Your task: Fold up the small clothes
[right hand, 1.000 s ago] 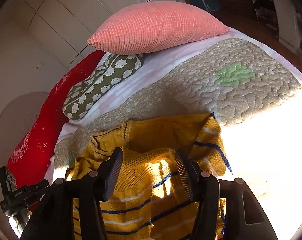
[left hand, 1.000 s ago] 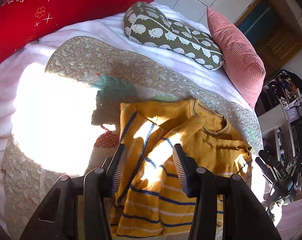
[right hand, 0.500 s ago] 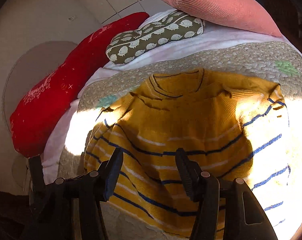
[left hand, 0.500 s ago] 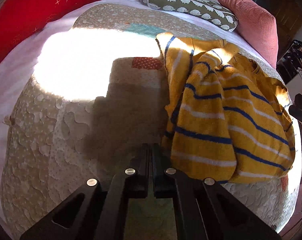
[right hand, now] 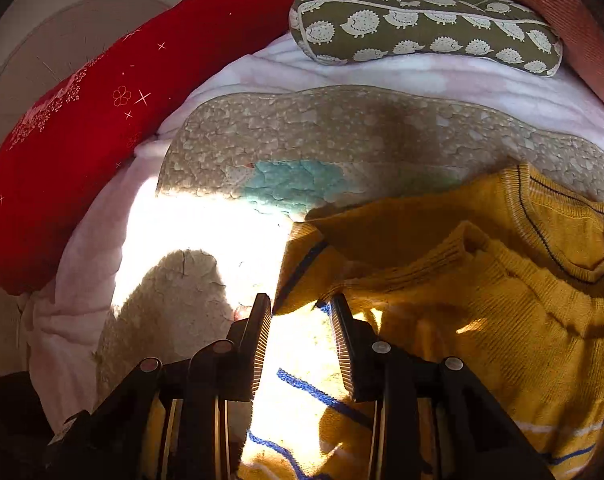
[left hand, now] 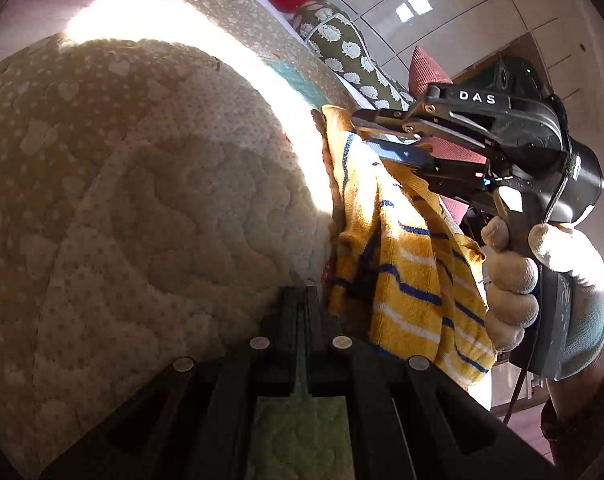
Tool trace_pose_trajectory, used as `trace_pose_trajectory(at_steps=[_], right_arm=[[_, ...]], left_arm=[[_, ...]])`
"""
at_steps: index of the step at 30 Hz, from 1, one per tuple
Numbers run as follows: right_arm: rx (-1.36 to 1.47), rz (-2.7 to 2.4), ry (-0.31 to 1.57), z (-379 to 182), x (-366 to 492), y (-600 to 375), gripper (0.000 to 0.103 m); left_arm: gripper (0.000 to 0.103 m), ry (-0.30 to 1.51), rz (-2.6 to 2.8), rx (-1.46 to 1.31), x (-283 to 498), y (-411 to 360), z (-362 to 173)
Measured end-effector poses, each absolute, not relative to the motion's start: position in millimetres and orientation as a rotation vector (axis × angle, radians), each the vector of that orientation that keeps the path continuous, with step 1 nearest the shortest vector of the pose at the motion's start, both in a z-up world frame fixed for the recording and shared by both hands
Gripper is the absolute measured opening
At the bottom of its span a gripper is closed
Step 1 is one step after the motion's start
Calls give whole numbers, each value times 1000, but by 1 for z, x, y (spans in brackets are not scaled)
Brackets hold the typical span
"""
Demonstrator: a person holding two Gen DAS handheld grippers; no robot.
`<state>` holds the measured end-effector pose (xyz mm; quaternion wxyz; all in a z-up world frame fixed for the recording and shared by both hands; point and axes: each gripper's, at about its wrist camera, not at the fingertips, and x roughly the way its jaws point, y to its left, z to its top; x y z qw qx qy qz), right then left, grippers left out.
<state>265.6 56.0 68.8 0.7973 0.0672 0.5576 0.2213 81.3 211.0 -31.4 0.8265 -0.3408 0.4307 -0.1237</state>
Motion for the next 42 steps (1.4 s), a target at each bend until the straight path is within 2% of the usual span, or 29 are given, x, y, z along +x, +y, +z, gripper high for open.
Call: trace_pose_trajectory(at_steps=[4,7,10,14,16,17,20,22,24,30,37,40,42], right_arm=[[148,596,1204,71,257,95,34],[219,637,1146,92,237,84,34],[269,613,1113,102,204,36,34],[247,465,1145,79,160,-54,34],[189,335,1166,63,142,-105,28],[192,309,1171,58,134,-129,21],[144,108,1163,55,112,-188,22],[246,119,1132,63,95,-219,22],[309,111,1083,75,71,-245,26],[278,18,997,92,20,-300,30],[462,121,926,103,62,-327,33],[507,163,976,85,90,-312,33],[430,77,1049,71,106,-304,32]], left_arm=[[3,912,-276,-748,82,212,-33],[3,910,-284,-761,76,215,-35],[3,911,-282,-758,76,215,-36],[3,912,-280,-756,75,214,-36],[3,914,-277,-752,75,213,-36],[3,915,-276,-751,76,213,-36],[3,915,-274,-749,76,212,-35],[3,916,-272,-749,79,212,-36],[3,918,-269,-746,80,211,-36],[3,922,-243,-712,77,206,-34],[3,922,-211,-661,78,199,-31],[3,920,-217,-681,77,202,-33],[3,919,-217,-682,77,202,-33]])
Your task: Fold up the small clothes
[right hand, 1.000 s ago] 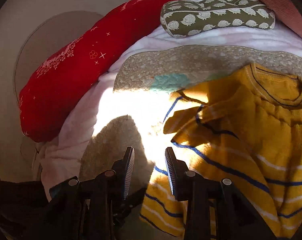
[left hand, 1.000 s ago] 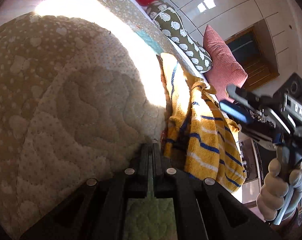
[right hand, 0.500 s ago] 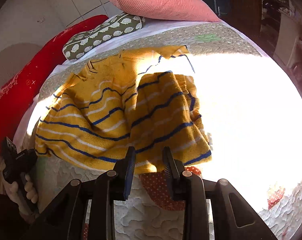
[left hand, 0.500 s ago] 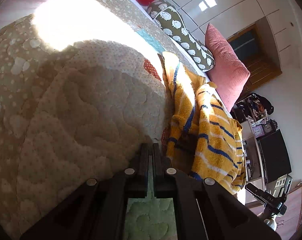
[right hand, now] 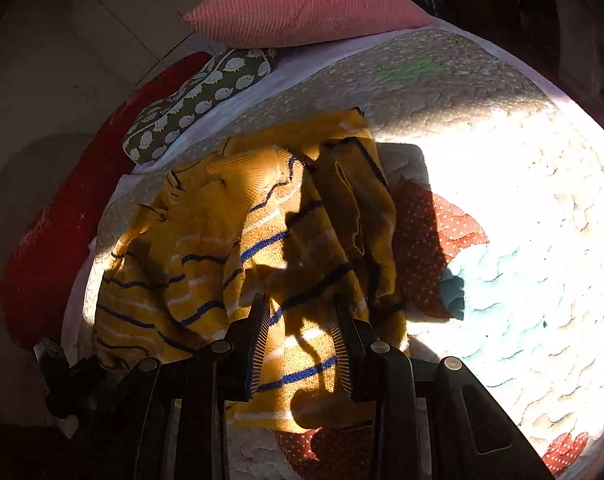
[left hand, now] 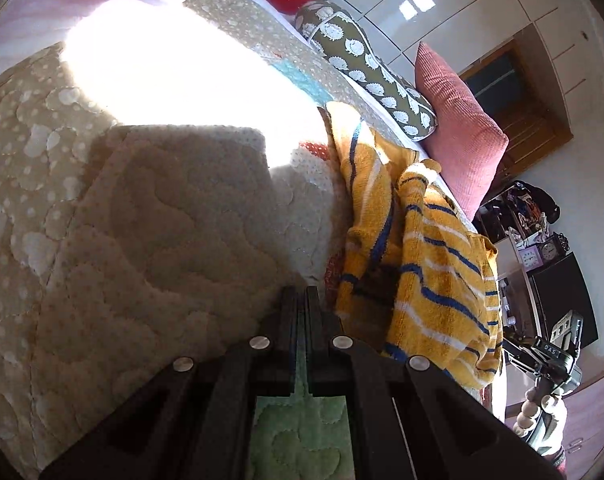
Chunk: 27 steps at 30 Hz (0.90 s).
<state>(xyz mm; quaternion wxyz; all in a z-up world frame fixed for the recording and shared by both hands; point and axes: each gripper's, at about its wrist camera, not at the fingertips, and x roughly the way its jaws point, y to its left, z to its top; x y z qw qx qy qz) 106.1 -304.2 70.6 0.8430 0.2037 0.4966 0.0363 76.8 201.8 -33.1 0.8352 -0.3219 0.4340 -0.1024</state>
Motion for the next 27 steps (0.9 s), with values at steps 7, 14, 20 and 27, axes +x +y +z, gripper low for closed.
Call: trace_pose_trajectory(at_steps=[7,14,20,27], right_arm=[[234,139,909,122,137,-251,32],[199,-23,1137,61,232,-231,30],[220,212,947,125,203,-156,30],[32,399,1098,99,221,-19,30]], left_arm=[[3,909,-219,-682,76,201,-34],[3,901,-228,-695,75,202,-34],[4,892,-244,-718,73,204,-36],[10,871,-263,-726,69,204,-33]])
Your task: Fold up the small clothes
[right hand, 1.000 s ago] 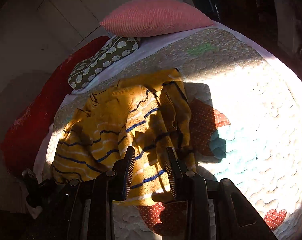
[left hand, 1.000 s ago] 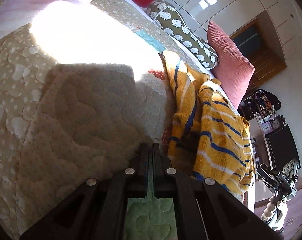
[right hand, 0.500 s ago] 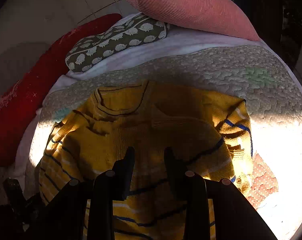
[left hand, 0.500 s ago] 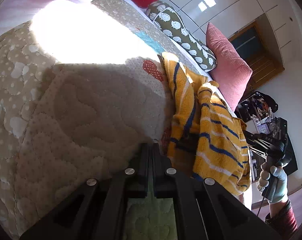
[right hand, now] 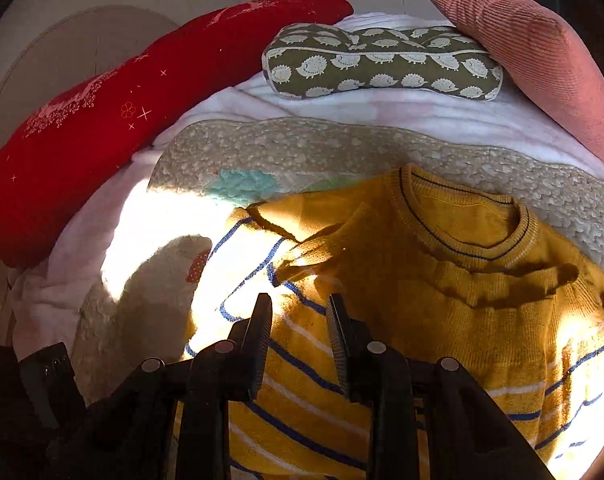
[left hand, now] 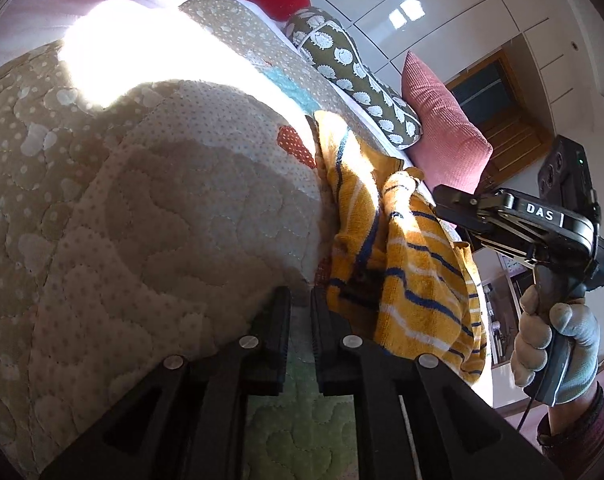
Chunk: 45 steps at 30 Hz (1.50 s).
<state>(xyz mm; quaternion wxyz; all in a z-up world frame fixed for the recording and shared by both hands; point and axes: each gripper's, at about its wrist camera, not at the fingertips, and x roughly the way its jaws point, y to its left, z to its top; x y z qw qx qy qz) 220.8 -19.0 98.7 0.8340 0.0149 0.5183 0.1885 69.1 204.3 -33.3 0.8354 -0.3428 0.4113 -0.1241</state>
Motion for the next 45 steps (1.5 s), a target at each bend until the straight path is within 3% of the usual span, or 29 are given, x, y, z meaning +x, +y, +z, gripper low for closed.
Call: trace_pose_trajectory(at_steps=[4,10,17,23,25,31,36,40,45], right_arm=[[-53,388,1195,59,242,39,30],[-49,498,1167,74,241,76,32],[192,444,1042,129,152,-52,35],[328,177,975,127,37,-233,41],[443,102,964,122,10,-290,46],[643,64,939,96,-16,-362,53],[745,161,994,58,14,-332,53],[778,170,996,43,33,-310,54],[824,198,986,38,38,-306,54]], left_arm=[[11,866,-277,-745,70,206,-35],[11,865,-291,-766,70,208,-36],[14,874,-311,-773,67,208,-36],[36,924,-362,-725,67,198,-24],[50,942,-348,-651,67,187,-12],[63,1014,-280,-425,80,154,3],[65,1063,-271,-363,96,136,6],[59,1111,-270,-340,99,131,8],[58,1067,-348,-514,91,160,18]])
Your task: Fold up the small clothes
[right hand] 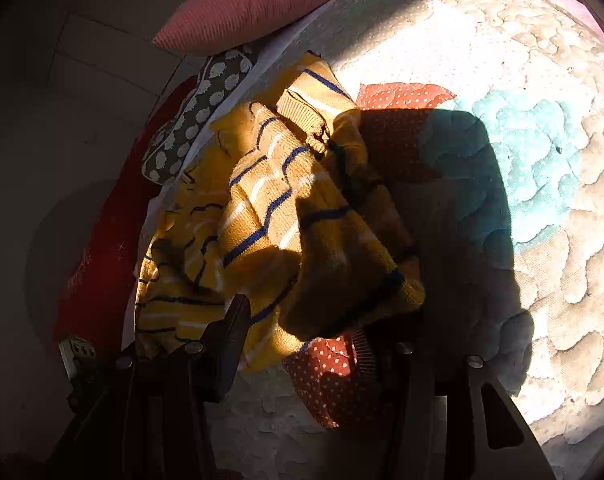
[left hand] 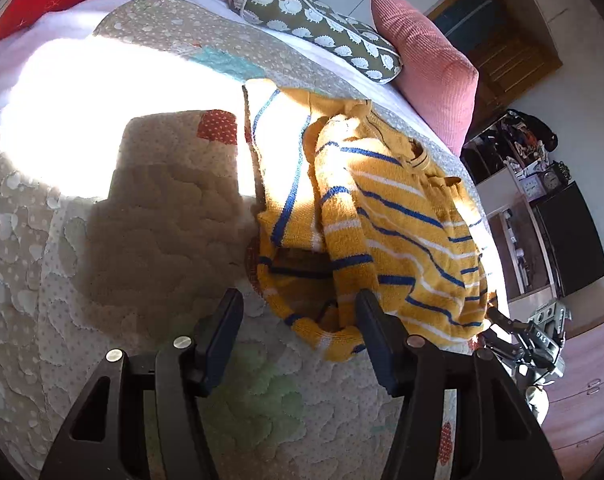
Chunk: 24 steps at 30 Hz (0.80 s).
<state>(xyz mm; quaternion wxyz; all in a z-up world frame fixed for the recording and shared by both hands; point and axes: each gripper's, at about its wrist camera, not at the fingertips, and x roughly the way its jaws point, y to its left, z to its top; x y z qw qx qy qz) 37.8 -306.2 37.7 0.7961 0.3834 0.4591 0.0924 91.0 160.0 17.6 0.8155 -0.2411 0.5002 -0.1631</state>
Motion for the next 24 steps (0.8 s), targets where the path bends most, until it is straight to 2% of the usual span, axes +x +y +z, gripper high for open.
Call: trace_pose_trajectory(at_steps=[4,7,9,10,11,12,13,14,20,24], right_arm=[[843,234,979,33,37,-311,54],[835,232,971,32,36,-311,54],[827,227,966,32,37,-309,54],[821,225,964,33,38,-309,54],[815,222,960,33,38,-308,54],[811,221,954,34,38,-307,47],[810,219,950,34,38,-308,32],[816,219,950,33,38,-309,8],[834,246,885,56,27,-327,7],[817,211,909,51,20,-336,7]], left_arm=[[66,1010,-394,-482,85,156,35],[72,983,-383,-313,81,130,47],[72,1009,-349,-204,84,110,42],[67,1047,-331,-168,88,101,35],[54,1097,-306,-139,92,97,25],[11,1143,-291,-124,95,93,16],[11,1168,-287,-130,96,92,10],[11,1161,-280,-143,97,94,11],[10,1139,-292,-209,95,118,54],[10,1175,-270,-171,84,120,46]])
